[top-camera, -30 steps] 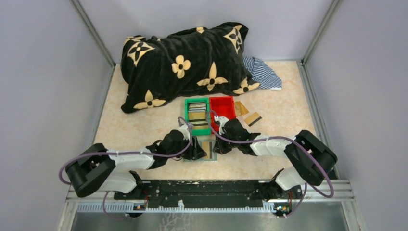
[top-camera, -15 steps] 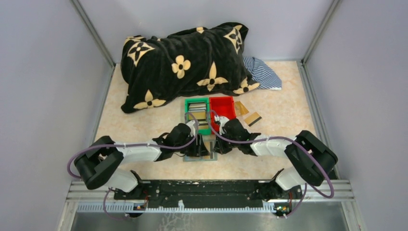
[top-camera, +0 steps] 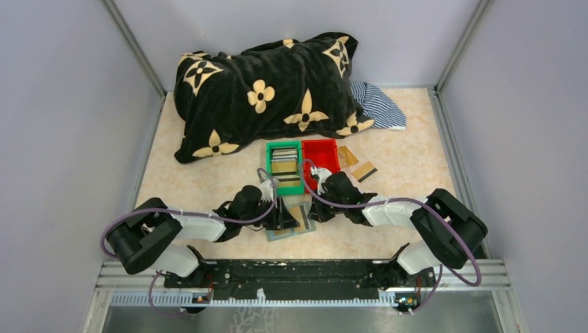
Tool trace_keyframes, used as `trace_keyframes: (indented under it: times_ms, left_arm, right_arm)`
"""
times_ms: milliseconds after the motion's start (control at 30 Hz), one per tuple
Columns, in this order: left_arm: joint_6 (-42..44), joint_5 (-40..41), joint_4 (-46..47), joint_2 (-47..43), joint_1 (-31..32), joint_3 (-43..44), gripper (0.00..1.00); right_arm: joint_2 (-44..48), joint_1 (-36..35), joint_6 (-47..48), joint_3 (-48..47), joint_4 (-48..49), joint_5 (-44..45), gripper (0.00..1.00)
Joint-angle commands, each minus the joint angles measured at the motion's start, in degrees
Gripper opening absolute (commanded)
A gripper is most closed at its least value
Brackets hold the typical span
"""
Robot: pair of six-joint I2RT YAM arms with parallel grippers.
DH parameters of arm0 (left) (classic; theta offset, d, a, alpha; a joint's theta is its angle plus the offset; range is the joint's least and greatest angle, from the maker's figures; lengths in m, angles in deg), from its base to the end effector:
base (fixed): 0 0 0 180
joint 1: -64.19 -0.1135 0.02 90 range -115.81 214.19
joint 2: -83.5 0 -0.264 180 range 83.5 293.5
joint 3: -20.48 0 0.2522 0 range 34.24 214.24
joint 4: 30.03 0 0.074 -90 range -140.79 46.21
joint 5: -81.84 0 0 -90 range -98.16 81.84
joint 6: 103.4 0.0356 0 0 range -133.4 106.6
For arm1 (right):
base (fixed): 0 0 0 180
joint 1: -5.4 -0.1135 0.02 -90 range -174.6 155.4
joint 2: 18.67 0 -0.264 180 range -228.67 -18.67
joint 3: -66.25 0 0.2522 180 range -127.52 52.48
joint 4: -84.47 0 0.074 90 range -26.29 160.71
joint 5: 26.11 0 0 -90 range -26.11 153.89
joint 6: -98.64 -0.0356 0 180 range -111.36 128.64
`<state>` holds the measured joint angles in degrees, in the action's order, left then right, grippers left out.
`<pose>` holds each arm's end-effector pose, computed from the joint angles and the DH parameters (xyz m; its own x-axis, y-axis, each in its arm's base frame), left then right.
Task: Take the credit cards out of the card holder
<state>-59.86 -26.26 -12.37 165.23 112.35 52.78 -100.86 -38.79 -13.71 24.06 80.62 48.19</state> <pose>0.1503 -0.1845 0.1264 -0.8830 -0.0468 -0.4671 0.3546 0.5856 -0.7290 0.1764 0.1849 0.1379 -0.7678 -0.2359 -0.5957 -0.5611 0.6962 0.4476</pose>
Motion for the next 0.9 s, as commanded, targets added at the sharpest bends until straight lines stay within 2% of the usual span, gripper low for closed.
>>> trace_keyframes:
  times_ms: [0, 167, 333, 400, 433, 533, 667, 800, 867]
  left_arm:
    - [-2.83, -3.87, 11.23, -1.38, -0.63, -2.34, 0.47]
    - [-5.47, -3.85, 17.99, -1.41, -1.83, -5.39, 0.45]
    - [-5.81, -2.74, 19.51, -0.46, -2.27, -6.18, 0.43]
    - [-4.87, -2.99, 14.55, -0.29, -2.30, -4.28, 0.42]
    - [-4.41, -2.38, 9.19, -0.98, -2.22, -2.65, 0.42]
    - [-1.43, 2.78, -6.90, -5.33, -2.02, 1.70, 0.48]
    - [0.95, 9.67, -19.89, -9.65, -2.02, 5.26, 0.58]
    - [1.37, 11.11, -24.73, -8.93, -2.04, 7.32, 0.59]
    - [1.37, 10.51, -24.66, -7.72, -2.03, 7.25, 0.58]
  right_arm:
    - [-2.37, -0.03, 0.64, 2.45, -3.40, 1.56, 0.00]
    - [-2.63, -0.03, 0.64, 2.50, -3.31, 1.39, 0.00]
    - [-2.56, -0.03, 0.73, 2.49, -3.58, 1.39, 0.00]
    - [-2.45, -0.07, 0.68, 2.44, -3.77, 1.61, 0.00]
    - [-2.54, -0.03, 0.72, 2.41, -3.77, 1.63, 0.00]
    - [-2.93, 0.02, 0.73, 2.32, -3.64, 1.59, 0.00]
    - [-3.82, 0.05, 0.90, 1.77, -3.62, 1.44, 0.00]
    - [-2.03, -0.02, 1.06, 1.47, -4.60, 2.50, 0.00]
    - [-0.31, 0.01, 1.08, 1.19, -5.85, 3.53, 0.06]
